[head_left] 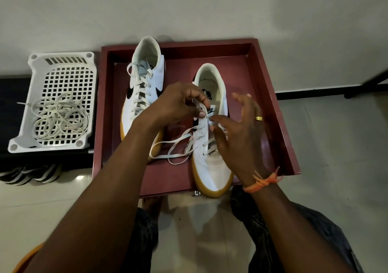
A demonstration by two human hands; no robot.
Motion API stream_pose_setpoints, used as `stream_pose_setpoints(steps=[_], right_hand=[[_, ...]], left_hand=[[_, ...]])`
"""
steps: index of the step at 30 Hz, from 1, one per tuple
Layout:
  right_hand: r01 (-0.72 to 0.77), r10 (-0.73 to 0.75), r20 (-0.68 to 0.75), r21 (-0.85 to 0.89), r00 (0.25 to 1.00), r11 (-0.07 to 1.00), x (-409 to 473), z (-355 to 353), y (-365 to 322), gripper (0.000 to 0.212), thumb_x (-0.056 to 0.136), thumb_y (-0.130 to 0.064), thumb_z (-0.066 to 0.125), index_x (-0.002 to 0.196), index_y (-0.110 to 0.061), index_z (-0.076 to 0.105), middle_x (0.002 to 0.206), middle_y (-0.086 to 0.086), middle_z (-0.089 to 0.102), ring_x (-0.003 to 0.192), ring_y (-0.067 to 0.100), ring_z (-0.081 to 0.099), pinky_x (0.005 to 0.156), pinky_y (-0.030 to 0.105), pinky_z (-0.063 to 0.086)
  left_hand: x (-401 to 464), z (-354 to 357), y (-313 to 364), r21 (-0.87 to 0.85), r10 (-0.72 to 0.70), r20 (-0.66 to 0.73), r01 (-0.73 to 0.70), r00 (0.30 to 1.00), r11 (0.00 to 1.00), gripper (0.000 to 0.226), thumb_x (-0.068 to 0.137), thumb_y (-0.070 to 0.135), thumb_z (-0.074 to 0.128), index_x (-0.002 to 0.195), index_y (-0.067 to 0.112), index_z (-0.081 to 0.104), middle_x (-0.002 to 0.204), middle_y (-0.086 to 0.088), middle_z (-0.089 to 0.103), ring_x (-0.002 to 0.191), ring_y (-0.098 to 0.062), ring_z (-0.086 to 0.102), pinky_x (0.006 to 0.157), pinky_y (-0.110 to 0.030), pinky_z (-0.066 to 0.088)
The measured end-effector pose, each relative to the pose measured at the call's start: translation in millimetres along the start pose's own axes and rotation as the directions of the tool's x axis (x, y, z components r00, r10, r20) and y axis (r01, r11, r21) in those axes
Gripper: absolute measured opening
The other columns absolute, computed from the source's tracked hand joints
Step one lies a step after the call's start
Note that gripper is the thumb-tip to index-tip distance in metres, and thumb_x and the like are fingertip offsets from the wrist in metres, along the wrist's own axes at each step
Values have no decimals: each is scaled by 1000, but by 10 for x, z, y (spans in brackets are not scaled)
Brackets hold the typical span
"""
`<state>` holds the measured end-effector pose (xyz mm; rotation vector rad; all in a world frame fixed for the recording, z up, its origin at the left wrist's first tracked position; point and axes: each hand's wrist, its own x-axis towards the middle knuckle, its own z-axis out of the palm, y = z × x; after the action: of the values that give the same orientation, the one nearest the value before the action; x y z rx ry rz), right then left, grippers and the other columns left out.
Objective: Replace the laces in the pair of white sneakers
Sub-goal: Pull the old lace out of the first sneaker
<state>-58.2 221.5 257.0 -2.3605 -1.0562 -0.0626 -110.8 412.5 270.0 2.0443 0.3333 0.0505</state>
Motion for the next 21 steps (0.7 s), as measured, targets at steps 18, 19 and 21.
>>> stream_pose_setpoints(steps=[18,19,21], right_hand=[[-268,279,-128,99,952,958,218,-260,475,16,80,-16,71,96,-18,70,133,16,36,125,29,38,95,28,41],[-193,203,-116,92,972,977,214,-235,384,20,80,-20,70,99,-20,70,136,15,36,129,30,36,98,34,41],[-24,25,-33,23,999,999,185,-166,223,21,80,-23,71,101,-23,72,142,16,36,136,32,30,107,45,35]], left_hand=[[15,-29,-28,-6,24,41,-24,999,1000,22,74,12,84,93,19,77,103,0,68,86,-3,64,77,-20,50],[15,-31,-30,6,32,60,-32,998,999,23,75,14,83,97,20,77,106,0,66,91,-5,63,80,-22,51],[2,-33,-30,33,26,112,-30,993,999,30,77,17,83,106,24,77,112,0,58,97,-6,59,84,-20,50]])
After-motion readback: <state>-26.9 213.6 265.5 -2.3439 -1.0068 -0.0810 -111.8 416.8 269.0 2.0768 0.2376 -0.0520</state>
